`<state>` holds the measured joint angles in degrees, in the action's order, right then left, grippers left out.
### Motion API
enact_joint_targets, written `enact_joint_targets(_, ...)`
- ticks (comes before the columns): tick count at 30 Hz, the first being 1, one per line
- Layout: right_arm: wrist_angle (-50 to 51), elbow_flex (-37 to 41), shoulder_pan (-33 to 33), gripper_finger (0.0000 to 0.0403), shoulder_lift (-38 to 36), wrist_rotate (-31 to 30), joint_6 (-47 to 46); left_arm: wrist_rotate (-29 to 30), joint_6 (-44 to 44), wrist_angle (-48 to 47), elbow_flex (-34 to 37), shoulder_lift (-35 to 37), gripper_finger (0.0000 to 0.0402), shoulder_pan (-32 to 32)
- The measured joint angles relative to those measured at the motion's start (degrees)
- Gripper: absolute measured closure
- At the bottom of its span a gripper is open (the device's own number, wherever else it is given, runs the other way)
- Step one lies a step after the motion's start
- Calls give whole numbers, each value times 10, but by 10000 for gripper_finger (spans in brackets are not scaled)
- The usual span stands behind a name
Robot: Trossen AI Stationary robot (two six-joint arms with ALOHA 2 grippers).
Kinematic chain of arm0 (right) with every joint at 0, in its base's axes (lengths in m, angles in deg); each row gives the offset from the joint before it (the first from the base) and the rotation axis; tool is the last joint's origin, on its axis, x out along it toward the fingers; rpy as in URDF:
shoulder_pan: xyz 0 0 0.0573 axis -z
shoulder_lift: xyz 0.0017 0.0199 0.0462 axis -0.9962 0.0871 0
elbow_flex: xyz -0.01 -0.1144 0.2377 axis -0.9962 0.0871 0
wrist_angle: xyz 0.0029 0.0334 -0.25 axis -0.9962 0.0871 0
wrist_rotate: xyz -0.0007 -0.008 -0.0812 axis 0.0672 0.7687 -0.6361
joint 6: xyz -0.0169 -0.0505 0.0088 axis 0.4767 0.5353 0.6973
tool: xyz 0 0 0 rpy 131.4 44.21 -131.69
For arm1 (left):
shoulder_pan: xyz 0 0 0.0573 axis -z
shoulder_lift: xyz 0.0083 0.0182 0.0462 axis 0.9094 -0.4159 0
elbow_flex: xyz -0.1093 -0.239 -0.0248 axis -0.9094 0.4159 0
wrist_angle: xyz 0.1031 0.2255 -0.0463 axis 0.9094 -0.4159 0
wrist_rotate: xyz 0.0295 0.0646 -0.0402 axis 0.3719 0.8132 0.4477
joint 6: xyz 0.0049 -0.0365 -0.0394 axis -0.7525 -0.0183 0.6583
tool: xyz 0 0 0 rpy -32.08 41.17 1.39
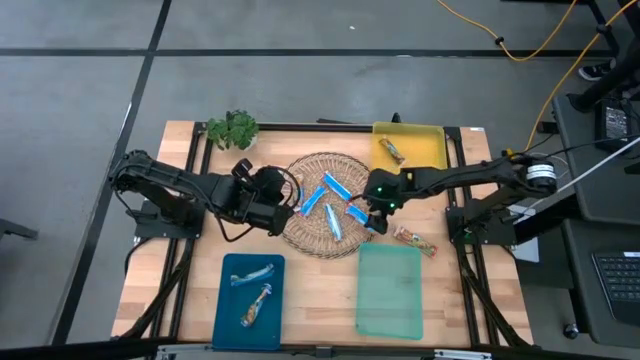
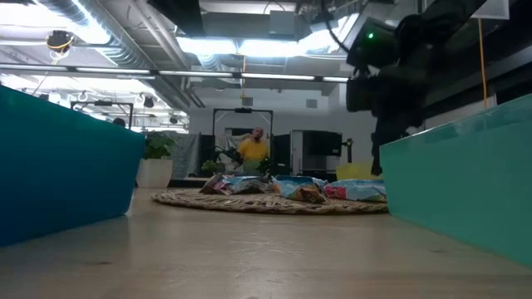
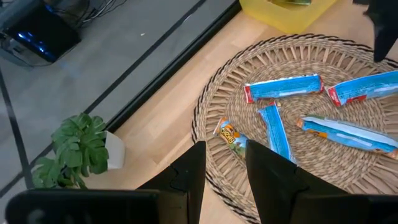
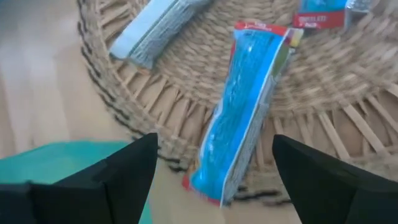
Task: Pick and place Granola Bars by type
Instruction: Put the red granola bar into the green bin
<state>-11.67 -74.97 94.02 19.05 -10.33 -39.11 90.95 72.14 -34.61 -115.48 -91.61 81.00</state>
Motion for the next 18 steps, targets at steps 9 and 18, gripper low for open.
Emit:
enact_joint_targets(9,-20,0,1,83,56,-61,-35,0,11,1,0,0,296,0)
enact_joint_targets(18,-32,-2,0,84,88,-80,-41,0,18,2,0,0,296,0)
